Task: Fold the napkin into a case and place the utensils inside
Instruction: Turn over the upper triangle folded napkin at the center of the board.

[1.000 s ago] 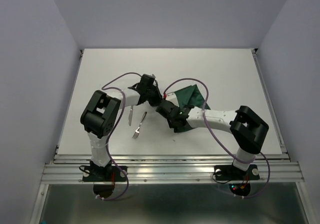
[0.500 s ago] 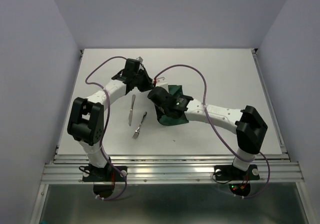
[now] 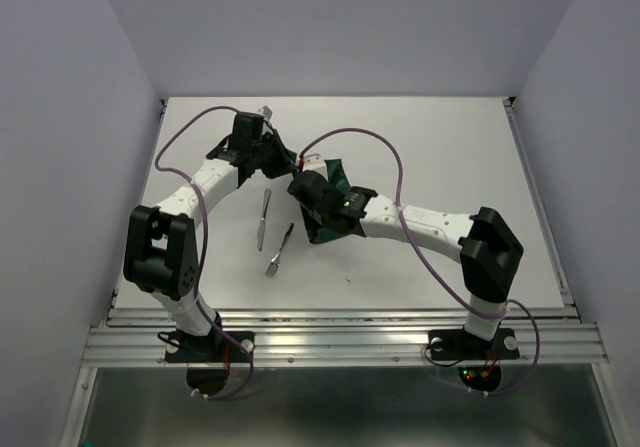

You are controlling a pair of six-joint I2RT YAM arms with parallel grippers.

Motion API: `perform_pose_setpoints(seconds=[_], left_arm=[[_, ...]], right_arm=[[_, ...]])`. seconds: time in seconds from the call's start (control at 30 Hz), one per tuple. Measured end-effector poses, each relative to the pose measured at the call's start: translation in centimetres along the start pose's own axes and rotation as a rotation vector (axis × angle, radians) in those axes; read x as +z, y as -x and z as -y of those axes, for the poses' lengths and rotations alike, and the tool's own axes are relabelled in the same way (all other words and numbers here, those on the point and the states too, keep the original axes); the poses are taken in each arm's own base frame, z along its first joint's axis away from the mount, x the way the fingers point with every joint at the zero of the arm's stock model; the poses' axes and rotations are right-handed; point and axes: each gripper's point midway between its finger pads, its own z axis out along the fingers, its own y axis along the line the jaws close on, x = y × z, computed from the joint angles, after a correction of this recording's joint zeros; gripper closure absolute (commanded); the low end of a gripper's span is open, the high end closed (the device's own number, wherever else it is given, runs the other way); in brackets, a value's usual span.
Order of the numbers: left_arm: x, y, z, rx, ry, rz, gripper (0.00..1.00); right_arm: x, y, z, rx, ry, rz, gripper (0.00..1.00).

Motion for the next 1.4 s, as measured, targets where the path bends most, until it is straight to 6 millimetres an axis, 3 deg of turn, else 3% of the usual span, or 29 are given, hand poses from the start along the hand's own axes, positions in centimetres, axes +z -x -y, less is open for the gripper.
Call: perform_pose_setpoints(seconds=[0.2, 0.33, 0.43, 0.57, 0.73, 0.8, 0.9, 1.0, 1.1, 1.27, 1.4], left_arm=[[-1.6, 1.8, -1.5, -0.010, 0.035, 0.044, 1.00], [-3.7, 3.5, -3.4, -0.025, 0.098, 0.088, 1.00], [-6.4, 5.3, -4.3, -0.023, 0.161, 0.135, 1.00], [-10.8, 8.8, -4.1, 0.015, 0.243, 0.242, 1.00], [-16.1, 12.4, -2.9, 0.069, 0.337, 0.377, 1.00], [-18.2, 13.5, -2.2, 0.092, 0.367, 0.423, 1.00], [-19.9, 14.1, -2.1, 0.108, 0.413, 0.450, 1.00], [-19.7, 13.9, -2.7, 0.108, 0.445, 0.432, 1.00], [-17.8, 13.1, -3.8, 0.104, 0.466, 0.381, 1.00], [-11.9, 9.8, -5.5, 0.115, 0.495, 0.242, 1.00], [-6.9, 7.1, -5.2, 0.145, 0.486, 0.140, 1.00]], right_arm=[[1.0, 1.6, -3.1, -0.007, 0.064, 0.006, 0.99], [1.6, 3.3, -7.6, -0.041, 0.135, 0.035, 0.99], [1.0, 4.4, -10.5, -0.058, 0.187, 0.059, 0.99], [-0.7, 7.6, -14.0, -0.045, 0.286, 0.128, 0.99], [-3.2, 11.6, -16.5, 0.020, 0.402, 0.223, 0.99], [-3.6, 12.4, -17.1, 0.046, 0.434, 0.249, 0.99], [-3.9, 13.0, -17.6, 0.088, 0.469, 0.282, 0.99], [-3.9, 12.6, -17.1, 0.131, 0.478, 0.286, 0.99], [-2.6, 11.4, -15.7, 0.180, 0.468, 0.259, 0.99], [0.6, 7.4, -11.5, 0.261, 0.408, 0.171, 1.00], [2.1, 4.2, -7.8, 0.313, 0.347, 0.108, 0.99]])
